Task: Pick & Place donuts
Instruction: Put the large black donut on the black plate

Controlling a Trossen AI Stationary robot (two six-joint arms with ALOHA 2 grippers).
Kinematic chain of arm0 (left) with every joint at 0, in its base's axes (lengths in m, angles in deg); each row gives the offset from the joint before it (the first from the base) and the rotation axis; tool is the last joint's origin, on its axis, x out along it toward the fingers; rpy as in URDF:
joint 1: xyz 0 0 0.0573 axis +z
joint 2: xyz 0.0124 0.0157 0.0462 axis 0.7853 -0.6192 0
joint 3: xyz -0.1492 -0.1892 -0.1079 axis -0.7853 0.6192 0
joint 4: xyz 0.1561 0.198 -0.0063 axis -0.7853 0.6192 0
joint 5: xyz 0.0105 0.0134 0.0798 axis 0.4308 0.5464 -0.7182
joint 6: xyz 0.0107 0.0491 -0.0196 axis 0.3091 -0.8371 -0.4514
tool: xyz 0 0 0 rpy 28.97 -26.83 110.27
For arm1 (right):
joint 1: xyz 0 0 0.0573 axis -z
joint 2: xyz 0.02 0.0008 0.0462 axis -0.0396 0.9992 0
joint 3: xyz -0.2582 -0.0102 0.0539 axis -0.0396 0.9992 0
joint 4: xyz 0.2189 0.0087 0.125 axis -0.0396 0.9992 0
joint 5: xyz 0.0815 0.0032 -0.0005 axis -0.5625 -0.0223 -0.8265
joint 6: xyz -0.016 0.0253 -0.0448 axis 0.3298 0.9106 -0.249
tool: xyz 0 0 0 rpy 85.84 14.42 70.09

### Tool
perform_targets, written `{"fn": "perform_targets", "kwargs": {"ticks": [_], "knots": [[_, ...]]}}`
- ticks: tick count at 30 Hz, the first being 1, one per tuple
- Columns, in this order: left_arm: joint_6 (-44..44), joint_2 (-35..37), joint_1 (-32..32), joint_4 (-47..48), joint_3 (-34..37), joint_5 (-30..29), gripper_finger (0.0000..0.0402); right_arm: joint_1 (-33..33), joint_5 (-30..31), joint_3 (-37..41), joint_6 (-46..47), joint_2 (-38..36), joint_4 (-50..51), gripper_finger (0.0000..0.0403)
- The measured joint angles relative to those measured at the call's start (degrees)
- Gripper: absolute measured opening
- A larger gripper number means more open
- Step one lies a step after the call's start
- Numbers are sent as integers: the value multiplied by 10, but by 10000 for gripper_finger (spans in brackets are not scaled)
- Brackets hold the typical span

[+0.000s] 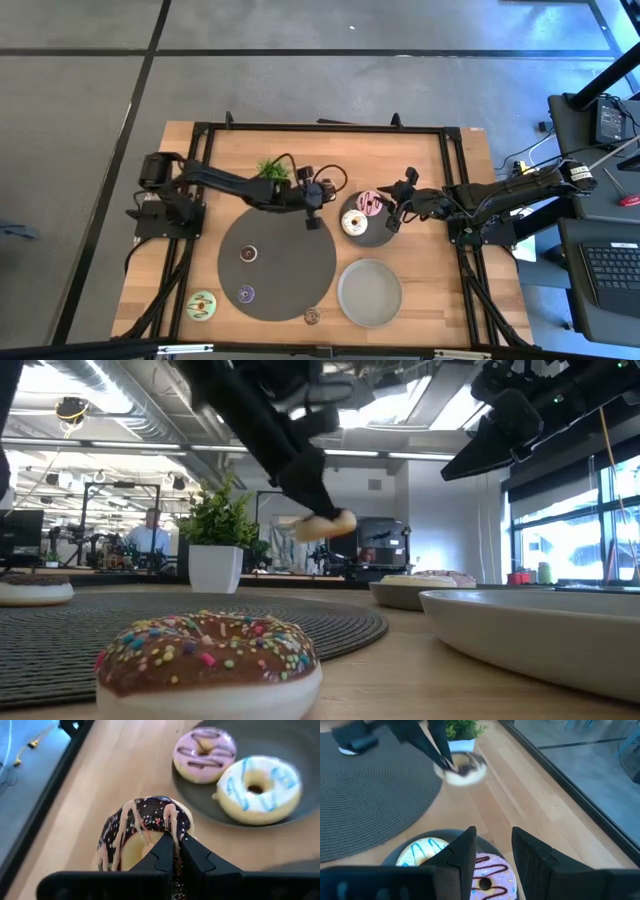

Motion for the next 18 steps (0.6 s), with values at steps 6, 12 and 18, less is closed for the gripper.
{"fn": "perform_targets", "kwargs": {"ticks": [6, 12, 18], "knots": [[1, -52, 27, -33, 0, 19, 12, 0, 0, 0, -1, 0, 1, 127], [1, -82, 32, -51, 0, 53, 20, 0, 0, 0, -1, 0, 4, 127], [1, -86, 32, -49, 0, 53, 46, 0, 0, 0, 0, 0, 5, 127]]}}
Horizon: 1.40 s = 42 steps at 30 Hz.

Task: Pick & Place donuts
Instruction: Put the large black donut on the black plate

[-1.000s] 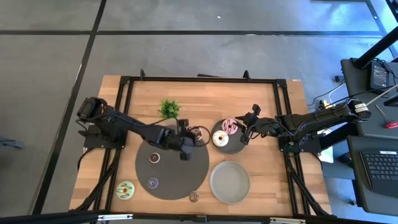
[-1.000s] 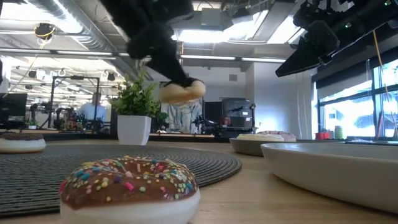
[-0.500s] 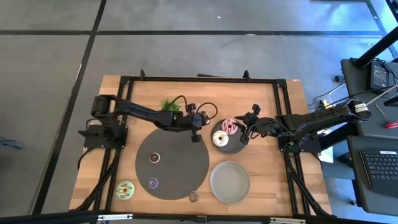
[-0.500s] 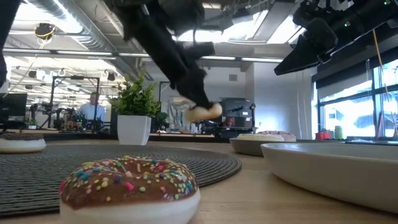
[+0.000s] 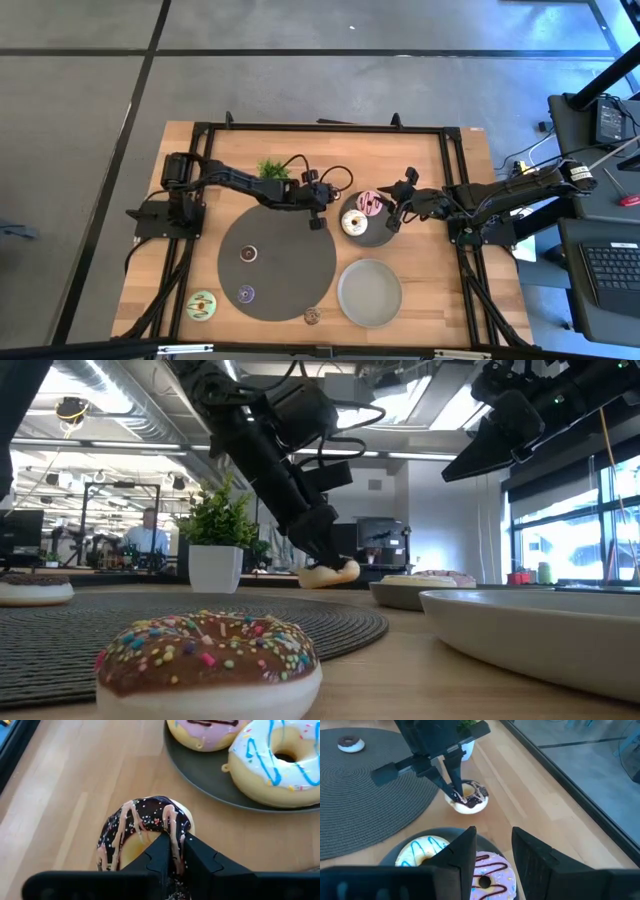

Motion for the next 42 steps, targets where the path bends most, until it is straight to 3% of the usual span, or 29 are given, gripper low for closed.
{"fn": "perform_targets", "kwargs": {"ticks": [11, 21, 27, 37, 42], "knots": [[0, 0, -1, 0, 0, 0, 69, 0, -16, 0, 15, 0, 1, 127], [0, 1, -1, 1, 0, -3, 119, 0, -16, 0, 32, 0, 3, 127], [14, 43, -1, 39, 0, -5, 129, 0, -16, 0, 28, 0, -6, 127], [38, 124, -17, 97, 0, 67, 125, 0, -16, 0, 15, 0, -75, 127], [89, 125, -49, 141, 0, 115, 125, 9, -101, 0, -1, 11, -116, 127]]}}
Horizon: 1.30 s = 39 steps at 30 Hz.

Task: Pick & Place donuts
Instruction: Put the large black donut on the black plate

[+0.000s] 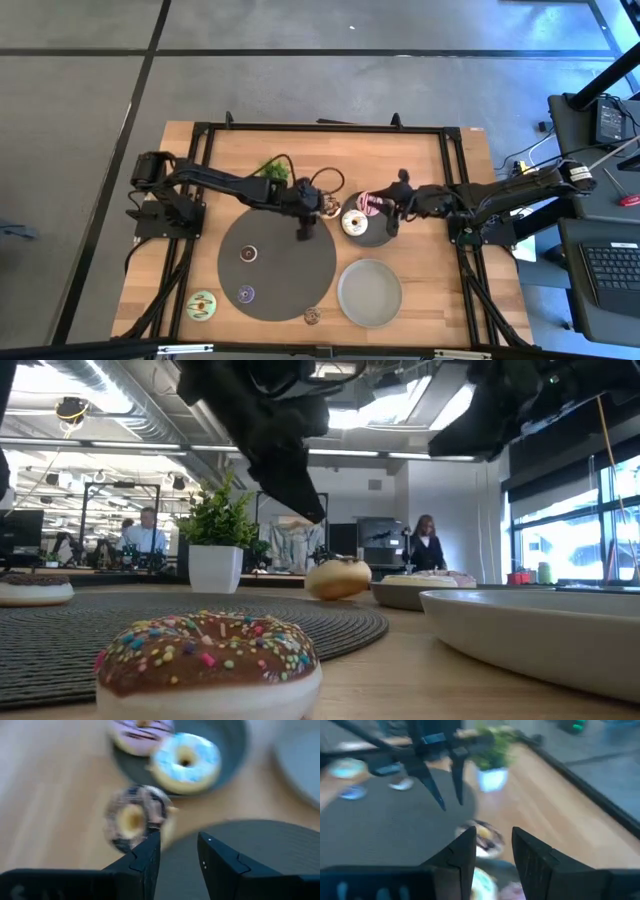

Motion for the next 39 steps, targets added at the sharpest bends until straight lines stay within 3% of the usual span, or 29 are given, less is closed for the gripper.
{"fn": "perform_targets", "kwargs": {"ticks": [3, 10, 16, 19, 23, 26, 30, 39], "knots": [[-2, 11, -28, 10, 0, 7, 125, 18, -37, -1, -23, 32, -47, 127], [-3, 93, -74, -11, 32, -62, 125, 101, -106, -65, 16, 158, -29, 127], [-29, 192, -97, -153, 125, -90, 125, 148, -168, -167, 10, 276, 67, 127], [-50, 230, -103, -244, 175, -89, 125, 156, -170, -219, -22, 322, 123, 134], [-73, 257, -106, -321, 221, -89, 125, 157, -179, -266, -26, 374, 136, 176], [-66, 270, -106, -331, 232, -90, 126, 156, -181, -283, 28, 411, 135, 213], [-64, 271, -106, -330, 235, -90, 127, 157, -180, -290, 32, 442, 134, 247], [-64, 271, -106, -330, 235, -88, 126, 157, -179, -290, 62, 486, 130, 261]]}}
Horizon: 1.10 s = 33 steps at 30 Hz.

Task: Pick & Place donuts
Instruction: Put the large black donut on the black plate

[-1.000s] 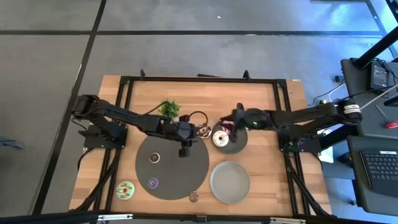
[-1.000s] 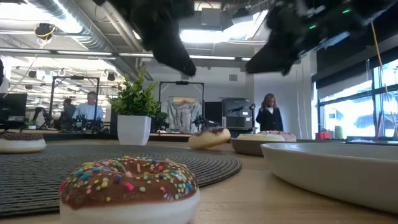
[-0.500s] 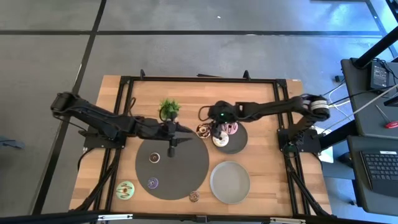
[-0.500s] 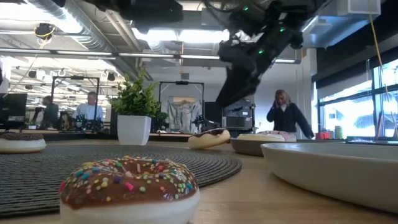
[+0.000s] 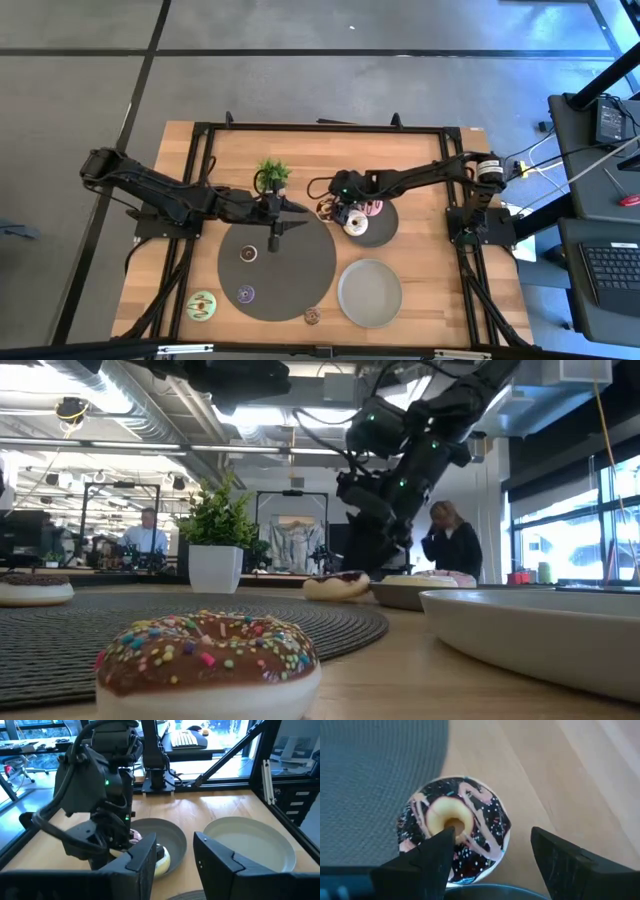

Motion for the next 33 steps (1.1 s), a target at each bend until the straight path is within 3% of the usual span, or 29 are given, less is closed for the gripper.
{"fn": "perform_targets", "kwargs": {"ticks": [5, 22, 28, 33], "knots": [[-5, 0, 0, 0, 0, 0, 126, 0, 0, 0, 0, 8, 1, 239], [-6, 0, 0, 0, 0, 0, 124, 0, 1, 1, -34, 2, -3, 33], [-6, 0, 0, 0, 0, 0, 123, -1, -1, 1, -61, -55, -10, 18], [-6, 0, 0, 1, 0, 0, 124, -32, -45, 3, -56, -157, 148, 19]]}}
